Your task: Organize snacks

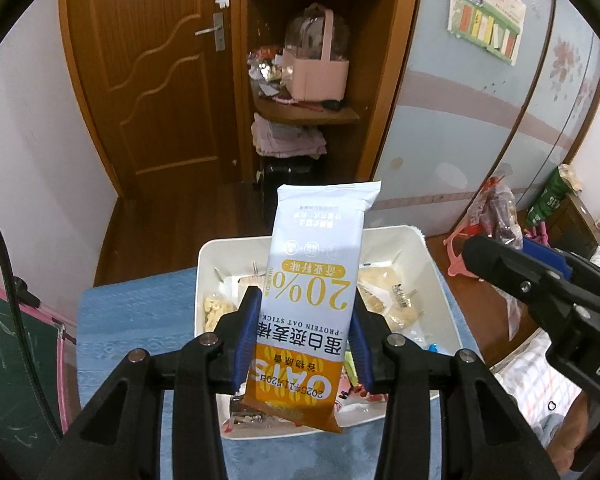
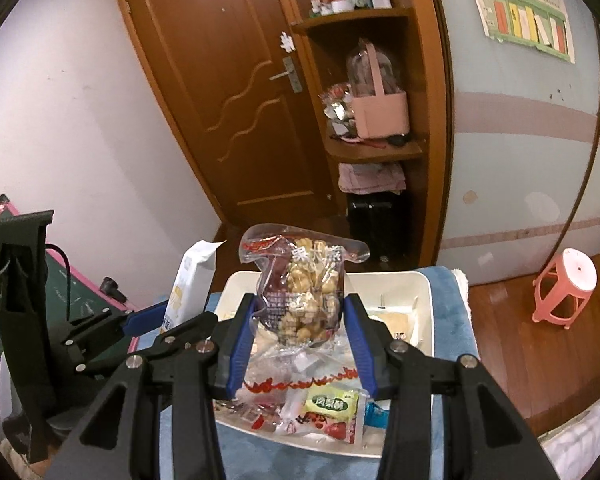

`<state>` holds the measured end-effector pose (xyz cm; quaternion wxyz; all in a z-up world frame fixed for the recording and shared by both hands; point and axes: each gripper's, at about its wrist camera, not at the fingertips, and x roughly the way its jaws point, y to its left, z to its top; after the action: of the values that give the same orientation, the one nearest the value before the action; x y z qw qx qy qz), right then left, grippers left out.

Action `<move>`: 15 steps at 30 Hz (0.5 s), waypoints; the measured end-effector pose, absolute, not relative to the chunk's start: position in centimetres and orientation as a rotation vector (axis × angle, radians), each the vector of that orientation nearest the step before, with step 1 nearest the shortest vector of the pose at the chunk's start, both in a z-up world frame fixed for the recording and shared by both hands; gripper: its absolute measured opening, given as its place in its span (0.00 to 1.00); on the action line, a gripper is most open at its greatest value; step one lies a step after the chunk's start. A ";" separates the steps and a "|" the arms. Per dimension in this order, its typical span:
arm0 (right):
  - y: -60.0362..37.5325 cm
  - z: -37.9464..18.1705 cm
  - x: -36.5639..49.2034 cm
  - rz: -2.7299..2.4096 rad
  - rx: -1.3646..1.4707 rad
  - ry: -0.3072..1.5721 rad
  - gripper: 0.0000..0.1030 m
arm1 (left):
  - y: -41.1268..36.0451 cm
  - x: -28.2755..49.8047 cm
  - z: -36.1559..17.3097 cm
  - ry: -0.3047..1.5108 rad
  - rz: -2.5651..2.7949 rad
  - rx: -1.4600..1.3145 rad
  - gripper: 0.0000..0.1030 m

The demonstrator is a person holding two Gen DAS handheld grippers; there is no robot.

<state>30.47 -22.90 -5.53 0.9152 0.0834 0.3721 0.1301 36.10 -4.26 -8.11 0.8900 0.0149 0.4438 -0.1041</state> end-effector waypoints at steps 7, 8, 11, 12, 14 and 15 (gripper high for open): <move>-22.0 -8.4 32.3 0.259 0.151 0.831 0.45 | -3.8 38.0 -10.9 0.961 -0.191 0.012 0.84; -22.1 -9.0 32.7 0.260 0.159 0.852 0.47 | -3.7 38.3 -11.5 0.968 -0.166 0.022 0.92; -22.8 -10.3 33.0 0.238 0.210 0.883 0.48 | -3.2 38.5 -12.5 0.975 -0.158 0.003 0.93; -22.8 -10.5 33.0 0.232 0.212 0.887 0.48 | -3.0 38.5 -12.8 0.985 -0.153 -0.006 0.93; -23.0 -10.8 32.7 0.234 0.216 0.890 0.49 | -2.7 38.6 -13.7 1.023 -0.160 -0.034 0.99; -23.0 -10.9 32.6 0.233 0.217 0.892 0.49 | -2.7 38.5 -13.8 1.029 -0.160 -0.044 0.99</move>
<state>32.55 -23.00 -10.94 0.8900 0.1046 0.4295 0.1121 38.47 -2.69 -13.81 0.8673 -0.0209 0.4913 -0.0766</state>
